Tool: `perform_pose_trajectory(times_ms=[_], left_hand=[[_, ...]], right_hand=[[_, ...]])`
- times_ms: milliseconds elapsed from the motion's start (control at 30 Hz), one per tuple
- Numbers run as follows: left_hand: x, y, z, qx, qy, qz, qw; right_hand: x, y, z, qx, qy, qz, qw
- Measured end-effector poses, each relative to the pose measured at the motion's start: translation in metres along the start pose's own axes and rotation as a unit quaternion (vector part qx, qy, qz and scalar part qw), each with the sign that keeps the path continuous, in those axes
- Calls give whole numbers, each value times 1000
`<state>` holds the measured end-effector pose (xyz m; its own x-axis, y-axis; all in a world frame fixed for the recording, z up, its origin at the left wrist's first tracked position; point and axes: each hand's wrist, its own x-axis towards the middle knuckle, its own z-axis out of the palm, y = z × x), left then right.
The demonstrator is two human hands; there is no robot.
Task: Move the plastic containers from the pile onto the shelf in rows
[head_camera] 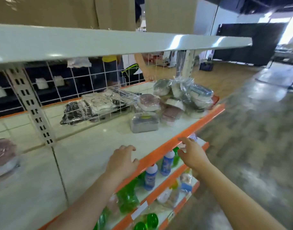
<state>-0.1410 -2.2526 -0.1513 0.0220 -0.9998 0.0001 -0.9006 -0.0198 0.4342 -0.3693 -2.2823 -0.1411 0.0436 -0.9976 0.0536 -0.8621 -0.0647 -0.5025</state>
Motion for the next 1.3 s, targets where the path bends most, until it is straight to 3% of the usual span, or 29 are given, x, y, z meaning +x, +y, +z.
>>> perform_pose_trajectory(times_ms=[300, 467, 700, 1033, 1300], left_hand=[[117, 56, 3, -59, 58, 28, 996], [184, 93, -4, -99, 77, 46, 991], [238, 139, 11, -109, 71, 75, 989], [306, 202, 20, -161, 116, 15, 980], [348, 236, 46, -170, 162, -92, 968]], right_hand=[[88, 35, -40, -19, 49, 13, 999], [140, 48, -72, -25, 127, 1, 992], [187, 90, -100, 15, 183, 60, 981], [272, 136, -127, 30, 137, 32, 990], [330, 158, -136, 3, -3, -20, 1000]])
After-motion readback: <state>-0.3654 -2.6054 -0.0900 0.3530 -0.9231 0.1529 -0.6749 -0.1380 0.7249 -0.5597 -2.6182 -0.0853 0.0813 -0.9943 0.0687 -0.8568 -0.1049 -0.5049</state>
